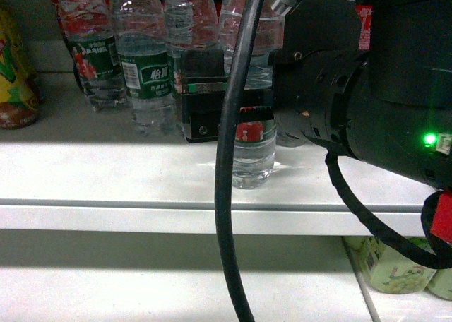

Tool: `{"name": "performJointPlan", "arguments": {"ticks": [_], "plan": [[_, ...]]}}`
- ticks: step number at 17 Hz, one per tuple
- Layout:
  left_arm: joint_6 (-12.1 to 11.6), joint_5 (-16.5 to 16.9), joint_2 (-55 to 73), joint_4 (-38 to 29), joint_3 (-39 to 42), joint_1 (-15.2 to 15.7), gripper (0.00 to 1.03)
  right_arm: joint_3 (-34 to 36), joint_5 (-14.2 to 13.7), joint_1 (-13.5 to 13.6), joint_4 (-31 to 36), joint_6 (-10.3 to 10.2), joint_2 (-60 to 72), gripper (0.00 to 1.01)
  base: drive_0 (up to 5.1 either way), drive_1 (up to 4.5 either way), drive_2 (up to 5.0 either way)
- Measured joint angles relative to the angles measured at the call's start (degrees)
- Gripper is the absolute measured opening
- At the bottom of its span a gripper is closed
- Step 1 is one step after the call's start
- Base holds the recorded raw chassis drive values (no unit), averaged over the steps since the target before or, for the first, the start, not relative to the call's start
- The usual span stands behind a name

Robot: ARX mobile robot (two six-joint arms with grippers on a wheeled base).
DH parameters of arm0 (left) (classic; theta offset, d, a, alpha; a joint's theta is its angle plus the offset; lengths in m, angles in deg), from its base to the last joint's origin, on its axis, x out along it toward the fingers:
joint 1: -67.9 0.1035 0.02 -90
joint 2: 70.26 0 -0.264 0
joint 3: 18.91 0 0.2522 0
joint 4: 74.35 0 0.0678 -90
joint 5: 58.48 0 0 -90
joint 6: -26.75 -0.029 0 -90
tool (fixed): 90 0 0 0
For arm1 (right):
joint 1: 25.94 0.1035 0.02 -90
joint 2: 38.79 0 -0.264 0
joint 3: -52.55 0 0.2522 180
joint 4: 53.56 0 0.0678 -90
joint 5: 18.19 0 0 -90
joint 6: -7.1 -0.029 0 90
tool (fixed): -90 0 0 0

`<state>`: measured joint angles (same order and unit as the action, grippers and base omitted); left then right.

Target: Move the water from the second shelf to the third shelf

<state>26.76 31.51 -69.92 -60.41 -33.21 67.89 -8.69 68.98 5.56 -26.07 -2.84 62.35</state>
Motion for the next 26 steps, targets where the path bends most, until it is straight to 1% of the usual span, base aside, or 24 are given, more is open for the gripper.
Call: {"name": "performJointPlan", "arguments": {"ticks": [1, 6, 7, 9, 10, 11, 13, 14, 15, 16, 19, 21, 22, 23, 26], "plan": [[0.0, 0.0, 0.0, 0.0, 0.0, 0.0, 0.98, 0.0, -1.5, 0.0, 2.6, -1.2, 1.2, 0.98, 0.0, 0.00, 0.0], [0.0, 0.0, 0.0, 0.0, 0.0, 0.0, 0.98, 0.0, -2.5, 0.2, 3.0, -2.1, 1.8, 0.98, 0.0, 0.00, 0.0], [0.0, 0.0, 0.0, 0.0, 0.0, 0.0, 0.98, 0.0, -2.8, 0.3, 3.2, -2.1, 1.8, 0.96, 0.0, 0.00, 0.0], [0.0, 0.0, 0.0, 0.0, 0.0, 0.0, 0.98, 0.0, -2.8, 0.4, 3.5, -2.1, 1.8, 0.86, 0.0, 0.00, 0.0], [0.0, 0.0, 0.0, 0.0, 0.0, 0.0, 0.98, 0.0, -3.1, 0.4, 3.7, -2.1, 1.8, 0.71, 0.0, 0.00, 0.0], [0.0, 0.0, 0.0, 0.0, 0.0, 0.0, 0.98, 0.0, -3.1, 0.4, 3.8, -2.1, 1.8, 0.60, 0.0, 0.00, 0.0], [0.0, 0.0, 0.0, 0.0, 0.0, 0.0, 0.98, 0.0, -3.7, 0.8, 3.7, -2.0, 1.8, 0.49, 0.0, 0.00, 0.0], [0.0, 0.0, 0.0, 0.0, 0.0, 0.0, 0.98, 0.2, -3.8, 0.8, 3.8, -1.5, 1.6, 0.45, 0.0, 0.00, 0.0], [0.0, 0.0, 0.0, 0.0, 0.0, 0.0, 0.98, 0.7, -3.8, 0.8, 3.8, -1.3, 1.1, 0.44, 0.0, 0.00, 0.0], [0.0, 0.0, 0.0, 0.0, 0.0, 0.0, 0.98, 1.5, -3.8, 0.8, 3.8, -0.6, 0.4, 0.43, 0.0, 0.00, 0.0], [0.0, 0.0, 0.0, 0.0, 0.0, 0.0, 0.98, 4.4, -3.7, 0.7, 3.3, 0.6, -2.8, 0.42, 0.0, 0.00, 0.0], [0.0, 0.0, 0.0, 0.0, 0.0, 0.0, 0.98, 7.0, -3.4, 0.1, 2.3, 2.1, -5.8, 0.42, 0.0, 0.00, 0.0], [0.0, 0.0, 0.0, 0.0, 0.0, 0.0, 0.98, 8.0, -3.4, -0.4, 1.6, 2.5, -7.1, 0.42, 0.0, 0.00, 0.0], [0.0, 0.0, 0.0, 0.0, 0.0, 0.0, 0.98, 9.2, -3.5, -1.1, 1.0, 3.4, -8.7, 0.42, 0.0, 0.00, 0.0], [0.0, 0.0, 0.0, 0.0, 0.0, 0.0, 0.98, 13.3, -3.3, -4.7, 1.4, 4.1, -13.6, 0.42, 0.0, 0.00, 0.0]]}}
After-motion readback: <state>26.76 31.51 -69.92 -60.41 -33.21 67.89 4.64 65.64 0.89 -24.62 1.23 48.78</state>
